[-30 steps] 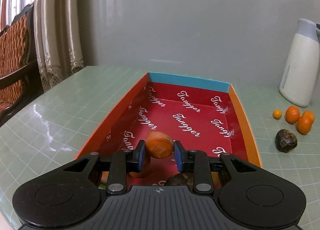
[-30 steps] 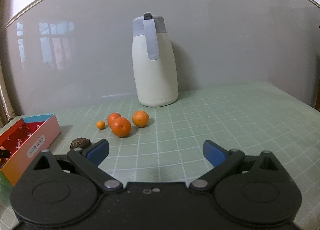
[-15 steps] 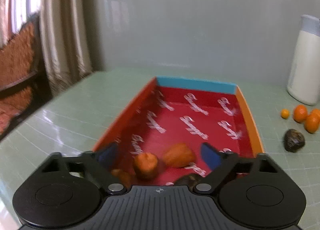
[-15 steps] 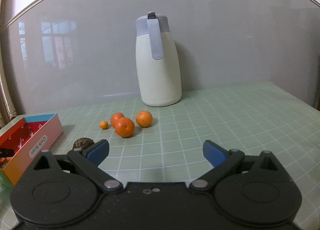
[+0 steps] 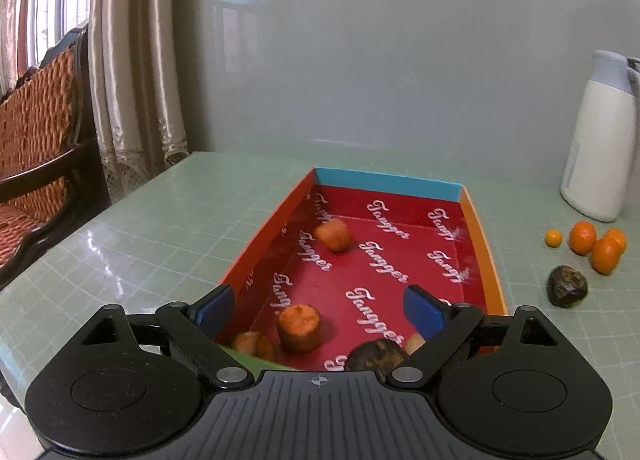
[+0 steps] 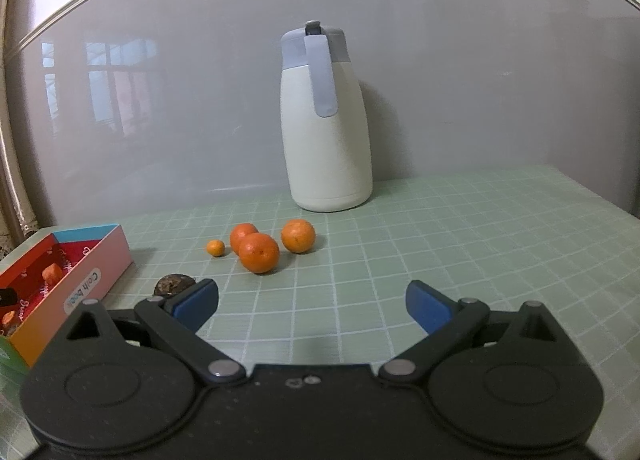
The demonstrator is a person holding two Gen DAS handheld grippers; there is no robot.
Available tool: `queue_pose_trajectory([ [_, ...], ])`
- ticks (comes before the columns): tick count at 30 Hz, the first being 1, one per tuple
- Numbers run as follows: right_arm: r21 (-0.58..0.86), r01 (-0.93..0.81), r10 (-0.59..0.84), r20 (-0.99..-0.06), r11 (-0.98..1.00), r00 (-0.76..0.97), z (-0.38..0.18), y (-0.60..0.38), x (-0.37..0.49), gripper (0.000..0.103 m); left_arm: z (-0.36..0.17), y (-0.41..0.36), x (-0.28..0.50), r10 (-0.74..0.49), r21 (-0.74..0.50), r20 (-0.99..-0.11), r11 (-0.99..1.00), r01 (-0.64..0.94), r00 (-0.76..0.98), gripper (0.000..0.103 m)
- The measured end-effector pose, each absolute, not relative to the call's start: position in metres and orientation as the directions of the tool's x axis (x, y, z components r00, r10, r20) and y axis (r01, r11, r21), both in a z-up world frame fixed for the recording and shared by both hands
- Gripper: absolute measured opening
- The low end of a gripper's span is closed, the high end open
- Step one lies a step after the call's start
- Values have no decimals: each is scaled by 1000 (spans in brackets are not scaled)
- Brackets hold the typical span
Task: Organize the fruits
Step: 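Lift the left tool away while the right tool reaches the dark brown dried fruit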
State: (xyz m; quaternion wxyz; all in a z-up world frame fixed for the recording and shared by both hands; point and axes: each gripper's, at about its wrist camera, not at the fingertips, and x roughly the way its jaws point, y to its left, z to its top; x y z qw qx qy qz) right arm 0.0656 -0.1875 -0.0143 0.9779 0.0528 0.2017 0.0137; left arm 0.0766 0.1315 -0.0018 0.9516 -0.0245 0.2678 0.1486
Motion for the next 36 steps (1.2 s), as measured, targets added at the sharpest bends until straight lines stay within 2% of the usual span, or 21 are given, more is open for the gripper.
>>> queue_pose_trajectory([
  [9, 102, -42, 79, -395, 994, 915, -14, -169, 72, 100, 1, 125, 50, 258, 32, -498, 960, -279, 828, 91],
  [18, 91, -94, 123, -409, 991, 904, -17, -142, 82, 100, -4, 142, 25, 299, 13, -489, 942, -336, 819, 101],
  [36, 78, -174, 190, -468, 982, 863, -33, -86, 118, 100, -27, 181, 4, 369, 13, -501, 908, -419, 783, 103],
])
